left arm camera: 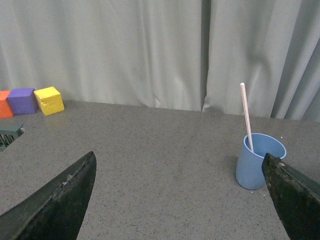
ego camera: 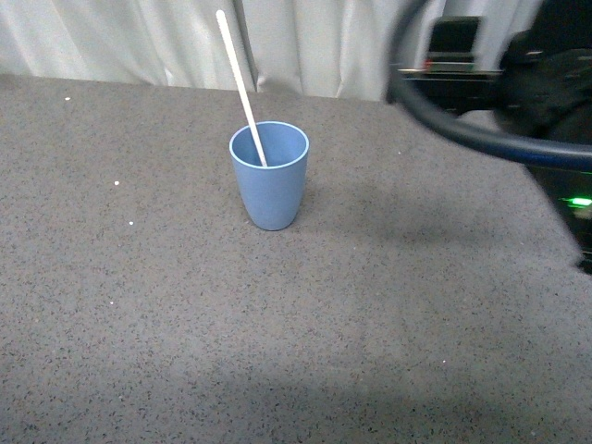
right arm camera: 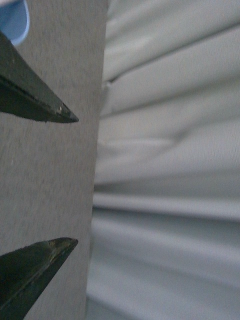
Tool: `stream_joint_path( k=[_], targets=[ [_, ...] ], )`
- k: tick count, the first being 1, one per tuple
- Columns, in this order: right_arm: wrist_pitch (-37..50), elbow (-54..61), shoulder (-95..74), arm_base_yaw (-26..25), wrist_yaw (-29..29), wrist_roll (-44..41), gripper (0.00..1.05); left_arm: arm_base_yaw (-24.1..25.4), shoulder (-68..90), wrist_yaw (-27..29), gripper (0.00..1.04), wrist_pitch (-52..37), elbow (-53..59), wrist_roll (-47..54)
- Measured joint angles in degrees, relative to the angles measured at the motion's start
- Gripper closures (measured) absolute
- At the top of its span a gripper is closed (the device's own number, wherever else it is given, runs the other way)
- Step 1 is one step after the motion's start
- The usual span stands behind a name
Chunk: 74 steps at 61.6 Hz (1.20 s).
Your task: Transfer chopsticks to blue cup
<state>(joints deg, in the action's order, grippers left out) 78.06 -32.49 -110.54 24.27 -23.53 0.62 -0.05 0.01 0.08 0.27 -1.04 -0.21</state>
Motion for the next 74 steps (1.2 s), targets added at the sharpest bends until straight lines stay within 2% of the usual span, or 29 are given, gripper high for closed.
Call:
stream_joint_path(
  k=[20, 45, 52, 61, 66, 74],
  targets=[
    [-1.2, 18.1, 18.3, -8.9, 8.5, -0.7, 1.04, 0.0, 0.0, 0.0, 0.07, 0.0, 0.0, 0.0],
    [-12.5, 28.1, 39.2, -15.9, 15.4, -0.6, 1.04, 0.0, 0.0, 0.0, 0.07, 0.0, 0.0, 0.0],
    [-22.1, 28.4, 48.7, -17.3, 17.0, -0.7, 1.04, 0.0, 0.0, 0.0, 0.07, 0.0, 0.0, 0.0],
    [-28.3, 30.0, 57.5, -19.0, 18.3, -0.6, 1.04, 0.0, 0.0, 0.0, 0.07, 0.0, 0.0, 0.0],
    [-32.1, 30.9, 61.8, -22.3, 22.9, -0.7, 1.04, 0.0, 0.0, -0.1, 0.07, 0.0, 0.0, 0.0],
    [-36.7, 31.6, 67.5, -24.1, 23.2, -0.6, 1.04, 0.0, 0.0, 0.0, 0.07, 0.0, 0.0, 0.0]
  ],
)
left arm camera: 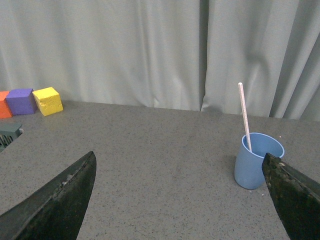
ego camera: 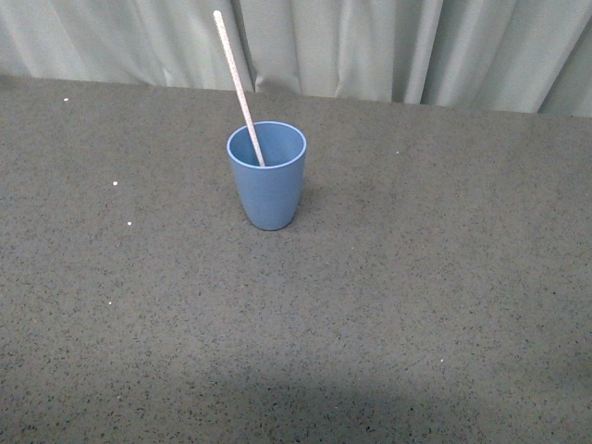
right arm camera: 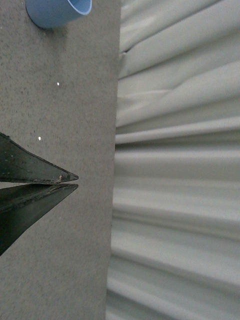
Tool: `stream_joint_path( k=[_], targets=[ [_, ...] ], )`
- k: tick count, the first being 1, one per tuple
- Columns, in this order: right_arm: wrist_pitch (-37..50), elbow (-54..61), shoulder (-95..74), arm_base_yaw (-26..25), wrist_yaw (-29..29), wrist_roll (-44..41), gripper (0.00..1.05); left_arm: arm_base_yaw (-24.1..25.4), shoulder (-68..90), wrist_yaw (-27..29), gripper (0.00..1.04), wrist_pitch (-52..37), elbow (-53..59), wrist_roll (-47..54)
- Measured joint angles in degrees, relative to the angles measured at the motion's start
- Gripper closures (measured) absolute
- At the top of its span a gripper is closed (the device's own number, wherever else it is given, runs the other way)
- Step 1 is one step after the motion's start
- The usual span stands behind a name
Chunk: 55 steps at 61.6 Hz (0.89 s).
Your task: Transfer chopsticks to blue cup
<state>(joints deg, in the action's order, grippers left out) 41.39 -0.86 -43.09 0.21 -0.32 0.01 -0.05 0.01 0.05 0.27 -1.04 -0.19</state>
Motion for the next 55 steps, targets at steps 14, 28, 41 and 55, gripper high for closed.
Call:
stream_joint_path(
  k=[14, 28, 41, 55],
  targets=[
    [-11.1, 0.6, 12.4, -0.1, 0.2, 0.0, 1.04, 0.0, 0.0, 0.0, 0.07, 0.0, 0.0, 0.0],
    [-17.5, 0.6, 19.1, -0.1, 0.2, 0.0, 1.04, 0.0, 0.0, 0.0, 0.07, 0.0, 0.0, 0.0],
    [-23.3, 0.6, 25.2, -0.1, 0.2, 0.0, 1.04, 0.0, 0.0, 0.0, 0.07, 0.0, 0.0, 0.0],
    [-28.5, 0.6, 30.4, -0.1, 0.2, 0.0, 1.04, 0.0, 0.0, 0.0, 0.07, 0.0, 0.0, 0.0]
  ],
)
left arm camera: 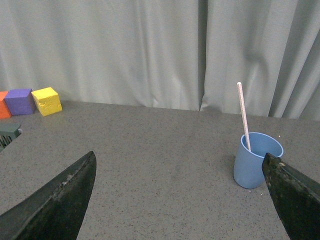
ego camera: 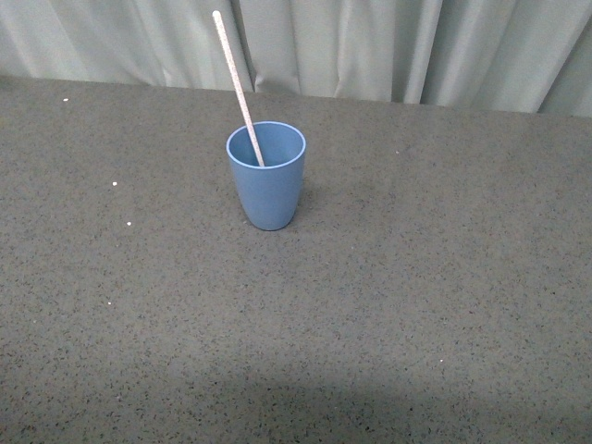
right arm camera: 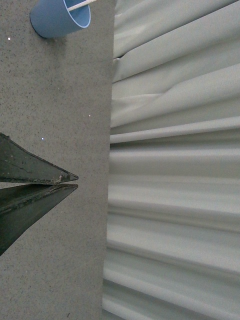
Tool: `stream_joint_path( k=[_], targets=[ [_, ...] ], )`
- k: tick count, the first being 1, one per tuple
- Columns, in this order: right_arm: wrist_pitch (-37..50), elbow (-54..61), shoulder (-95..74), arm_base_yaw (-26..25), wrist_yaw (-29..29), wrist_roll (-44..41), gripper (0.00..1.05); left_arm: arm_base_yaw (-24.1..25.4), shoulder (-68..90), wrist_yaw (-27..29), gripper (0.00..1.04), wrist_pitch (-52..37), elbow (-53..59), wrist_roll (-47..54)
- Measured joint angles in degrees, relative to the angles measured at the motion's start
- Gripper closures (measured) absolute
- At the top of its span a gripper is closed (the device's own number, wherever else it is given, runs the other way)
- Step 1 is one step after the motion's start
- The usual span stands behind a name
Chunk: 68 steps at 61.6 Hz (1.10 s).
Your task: Transfer chopsticks to blue cup
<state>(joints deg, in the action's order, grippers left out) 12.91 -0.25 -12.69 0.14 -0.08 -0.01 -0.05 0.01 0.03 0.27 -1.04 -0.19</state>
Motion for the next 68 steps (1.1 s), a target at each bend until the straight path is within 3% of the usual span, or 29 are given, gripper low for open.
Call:
stream_joint_path(
  k=[12, 18, 30, 60, 63, 68],
  targets=[
    [-2.6, 0.0, 2.6, 0.0, 0.0, 0.0, 1.04, 0.0, 0.0, 0.0, 0.07, 0.0, 0.0, 0.0],
    [-12.4, 0.0, 10.9, 0.0, 0.2, 0.0, 1.04, 0.0, 0.0, 0.0, 0.07, 0.0, 0.0, 0.0],
    [-12.8, 0.0, 12.4, 0.0, 0.2, 0.0, 1.04, 0.0, 0.0, 0.0, 0.07, 0.0, 0.0, 0.0],
    [-12.8, 0.0, 12.4, 0.0, 0.2, 0.0, 0.13, 0.0, 0.0, 0.0, 0.07, 0.0, 0.0, 0.0],
    [-12.8, 0.0, 12.4, 0.0, 0.2, 0.0, 0.08, 0.0, 0.0, 0.0, 0.07, 0.0, 0.0, 0.0],
    [-12.8, 0.0, 12.4, 0.0, 0.2, 0.0, 0.10, 0.0, 0.0, 0.0, 0.07, 0.0, 0.0, 0.0]
  ],
)
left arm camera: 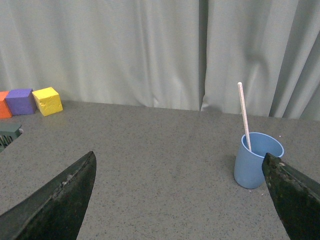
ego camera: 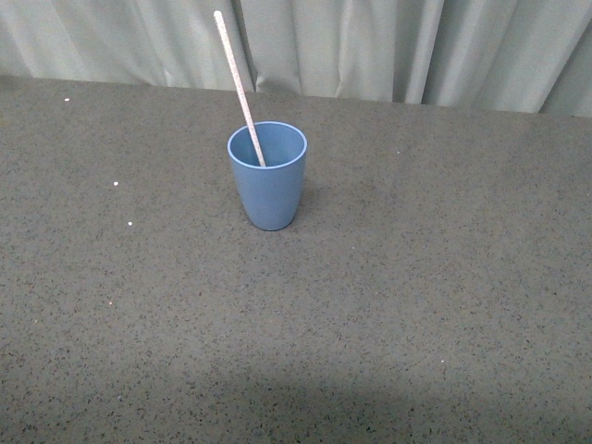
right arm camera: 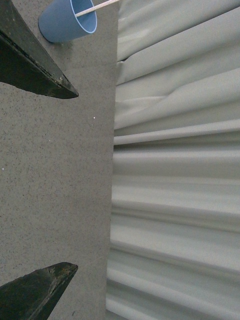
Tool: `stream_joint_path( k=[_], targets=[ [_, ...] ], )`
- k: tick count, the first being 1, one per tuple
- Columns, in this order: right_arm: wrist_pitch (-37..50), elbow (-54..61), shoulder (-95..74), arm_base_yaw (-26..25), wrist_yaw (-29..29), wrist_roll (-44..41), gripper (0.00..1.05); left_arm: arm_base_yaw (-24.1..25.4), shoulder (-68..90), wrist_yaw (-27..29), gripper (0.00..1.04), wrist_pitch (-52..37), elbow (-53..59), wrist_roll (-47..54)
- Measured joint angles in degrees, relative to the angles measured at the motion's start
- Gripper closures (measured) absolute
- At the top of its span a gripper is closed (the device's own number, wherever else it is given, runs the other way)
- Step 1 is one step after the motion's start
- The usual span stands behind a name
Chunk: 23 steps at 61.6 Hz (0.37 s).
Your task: Transfer chopsticks to blue cup
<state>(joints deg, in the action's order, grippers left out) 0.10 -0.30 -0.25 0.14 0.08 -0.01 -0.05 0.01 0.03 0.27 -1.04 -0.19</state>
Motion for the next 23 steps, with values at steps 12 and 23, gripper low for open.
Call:
stream_joint_path(
  k=[12, 23],
  targets=[
    [0.0, 0.0, 0.0, 0.0, 0.0, 0.0, 0.09, 0.0, 0.0, 0.0, 0.07, 0.0, 0.0, 0.0],
    [0.0, 0.0, 0.0, 0.0, 0.0, 0.0, 0.09, 0.0, 0.0, 0.0, 0.07, 0.0, 0.0, 0.0]
  ],
)
